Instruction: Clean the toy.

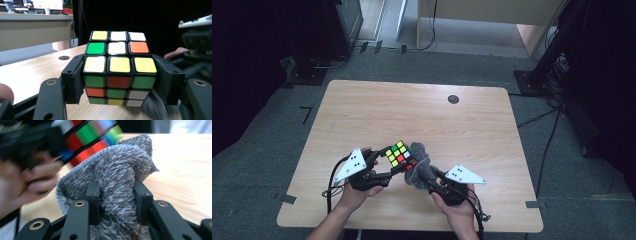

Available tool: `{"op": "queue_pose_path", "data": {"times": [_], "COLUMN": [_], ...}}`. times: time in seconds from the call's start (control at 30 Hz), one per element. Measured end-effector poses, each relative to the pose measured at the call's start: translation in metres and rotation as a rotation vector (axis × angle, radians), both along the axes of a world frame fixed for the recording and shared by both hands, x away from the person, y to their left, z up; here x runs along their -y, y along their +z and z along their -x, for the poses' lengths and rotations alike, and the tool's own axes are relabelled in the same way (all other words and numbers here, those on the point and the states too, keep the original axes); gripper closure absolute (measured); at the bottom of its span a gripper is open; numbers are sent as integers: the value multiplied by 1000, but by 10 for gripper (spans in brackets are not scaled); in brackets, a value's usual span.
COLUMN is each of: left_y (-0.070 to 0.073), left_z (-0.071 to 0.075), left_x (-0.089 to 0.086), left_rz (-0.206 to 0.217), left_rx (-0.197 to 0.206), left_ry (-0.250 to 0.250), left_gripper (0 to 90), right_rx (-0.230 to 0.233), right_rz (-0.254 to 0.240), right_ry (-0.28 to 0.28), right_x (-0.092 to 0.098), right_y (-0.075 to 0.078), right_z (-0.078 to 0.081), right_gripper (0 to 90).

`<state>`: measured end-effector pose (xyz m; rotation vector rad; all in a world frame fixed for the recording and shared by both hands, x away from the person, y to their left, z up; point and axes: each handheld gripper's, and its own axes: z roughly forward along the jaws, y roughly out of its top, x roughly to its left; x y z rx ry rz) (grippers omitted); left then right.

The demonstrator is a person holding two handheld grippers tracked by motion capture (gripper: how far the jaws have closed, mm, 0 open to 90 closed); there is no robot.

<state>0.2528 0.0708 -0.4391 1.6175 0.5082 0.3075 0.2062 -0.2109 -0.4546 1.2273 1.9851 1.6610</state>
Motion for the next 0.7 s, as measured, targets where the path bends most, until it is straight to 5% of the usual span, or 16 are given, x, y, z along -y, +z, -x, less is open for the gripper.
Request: {"op": "queue_pose_path", "data": {"times": [0.07, 0.2, 0.3, 0.43, 0.5, 0.57, 0.7], "left_y": [-2, -4, -3, -5, -10, -13, -13], "left_z": [1, 3, 3, 0, 1, 5, 13], "left_x": [4, 9, 7, 5, 9, 16, 25], "left_rz": [-5, -27, -29, -22, -46, -83, -96], "left_rx": [-4, 4, 12, -4, -3, 13, 24], "left_ry": [-11, -19, -10, -5, -7, -16, -48], "left_gripper": [341, 341, 341, 341, 341, 341, 341], "right_rx": [15, 8, 4, 23, 57, 73, 117], "right_rz": [17, 92, 103, 85, 107, 68, 49], "right_ry": [-4, 76, 110, 13, -64, -116, -110], "right_x": [-1, -24, -28, -10, 2, 13, 17], "right_y": [0, -8, -11, -3, 3, 11, 22], "right_z": [1, 7, 6, 4, 5, 6, 9], "right_gripper": [647, 646, 645, 645, 646, 646, 646]}}
